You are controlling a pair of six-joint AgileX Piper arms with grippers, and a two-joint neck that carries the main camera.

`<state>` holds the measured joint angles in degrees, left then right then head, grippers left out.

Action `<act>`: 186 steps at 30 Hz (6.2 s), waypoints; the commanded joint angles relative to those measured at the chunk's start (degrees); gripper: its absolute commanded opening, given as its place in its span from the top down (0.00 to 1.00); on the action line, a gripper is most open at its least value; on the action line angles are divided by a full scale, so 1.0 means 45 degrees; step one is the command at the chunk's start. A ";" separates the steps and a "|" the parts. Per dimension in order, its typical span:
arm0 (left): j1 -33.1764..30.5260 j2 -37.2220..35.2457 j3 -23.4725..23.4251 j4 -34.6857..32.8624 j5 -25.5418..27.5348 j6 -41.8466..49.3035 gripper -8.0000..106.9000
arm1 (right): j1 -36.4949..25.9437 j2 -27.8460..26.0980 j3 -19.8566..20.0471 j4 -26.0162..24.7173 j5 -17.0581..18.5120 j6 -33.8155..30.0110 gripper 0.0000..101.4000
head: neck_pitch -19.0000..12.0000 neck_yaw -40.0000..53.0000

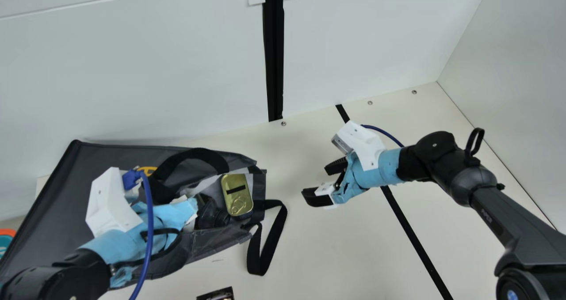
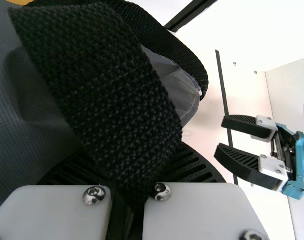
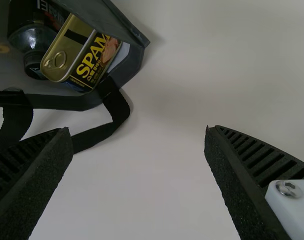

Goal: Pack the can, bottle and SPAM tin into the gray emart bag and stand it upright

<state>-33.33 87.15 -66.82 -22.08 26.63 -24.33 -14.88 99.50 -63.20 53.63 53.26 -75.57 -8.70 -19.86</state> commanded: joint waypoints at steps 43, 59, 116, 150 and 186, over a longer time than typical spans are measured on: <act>0.0000 0.0000 0.0000 0.0000 0.0000 0.0000 1.00 | 0.2880 0.4116 -0.3799 0.0862 0.0171 -0.0713 0.06 | -0.0289 -0.0030; 0.0000 0.0000 0.0000 0.0000 0.0000 0.0000 1.00 | 0.3348 0.5116 -0.4800 0.1050 0.0105 -0.0792 0.06 | -0.0289 -0.0030; 0.0096 -0.0338 0.0185 -0.1128 -0.0351 0.0936 1.00 | 0.3767 0.4043 -0.3390 0.6588 0.3698 0.4224 1.00 | -0.0289 -0.0030; 0.0414 -0.0076 -0.3822 -0.1935 -0.0300 0.2999 1.00 | 0.3492 -0.0567 -0.4730 1.0301 0.3698 0.9080 1.00 | -0.0289 -0.0030; -0.0004 -0.0388 -0.8074 -0.1426 0.4695 0.1174 1.00 | 0.0115 -0.4353 -0.5215 0.7486 0.3698 1.2923 1.00 | -0.0289 -0.0030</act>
<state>-33.27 85.75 -103.10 -28.05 45.82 -19.16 -13.95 81.59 -87.79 88.03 70.42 -17.76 -8.70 -19.86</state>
